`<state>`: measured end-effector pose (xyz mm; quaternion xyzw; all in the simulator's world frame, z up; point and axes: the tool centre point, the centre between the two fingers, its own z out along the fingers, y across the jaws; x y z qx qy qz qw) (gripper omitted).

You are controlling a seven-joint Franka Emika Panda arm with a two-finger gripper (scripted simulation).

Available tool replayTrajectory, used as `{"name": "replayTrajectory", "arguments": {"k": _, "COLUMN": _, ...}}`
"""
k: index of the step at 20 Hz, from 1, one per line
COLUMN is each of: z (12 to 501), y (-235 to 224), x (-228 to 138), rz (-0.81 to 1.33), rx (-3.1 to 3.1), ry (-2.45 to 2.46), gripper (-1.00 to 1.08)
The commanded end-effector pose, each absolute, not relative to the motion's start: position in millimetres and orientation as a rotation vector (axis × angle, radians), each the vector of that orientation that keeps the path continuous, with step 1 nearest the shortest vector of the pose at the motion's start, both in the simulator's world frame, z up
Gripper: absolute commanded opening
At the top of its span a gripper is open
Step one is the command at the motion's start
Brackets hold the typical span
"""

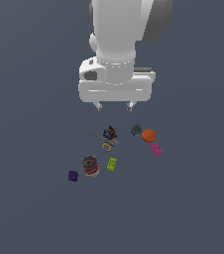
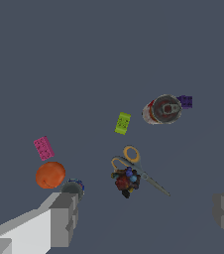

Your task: Pick up a designated object from a clutter of objects.

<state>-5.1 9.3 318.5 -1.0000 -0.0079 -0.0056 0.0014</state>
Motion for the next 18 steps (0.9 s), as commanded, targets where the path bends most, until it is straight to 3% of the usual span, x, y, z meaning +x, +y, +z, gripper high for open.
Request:
{"name": "replayTrajectory", "arguments": {"k": 1, "z": 318.2, "y": 9.3, "x": -5.1, "rz": -0.018, "rx": -3.139, "ry": -0.026, "gripper": 1.00}}
{"name": "replayTrajectory", "arguments": {"k": 10, "z": 290.5, "y": 31.5, "x": 4.4, "rz": -0.015, "rx": -3.152, "ry": -0.100, "gripper": 1.00}}
{"name": "replayTrajectory", "arguments": {"k": 18, "z": 225.1, "y": 86.2, "x": 15.8, "rz": -0.011, "rx": -3.160, "ry": -0.278, "gripper": 1.00}}
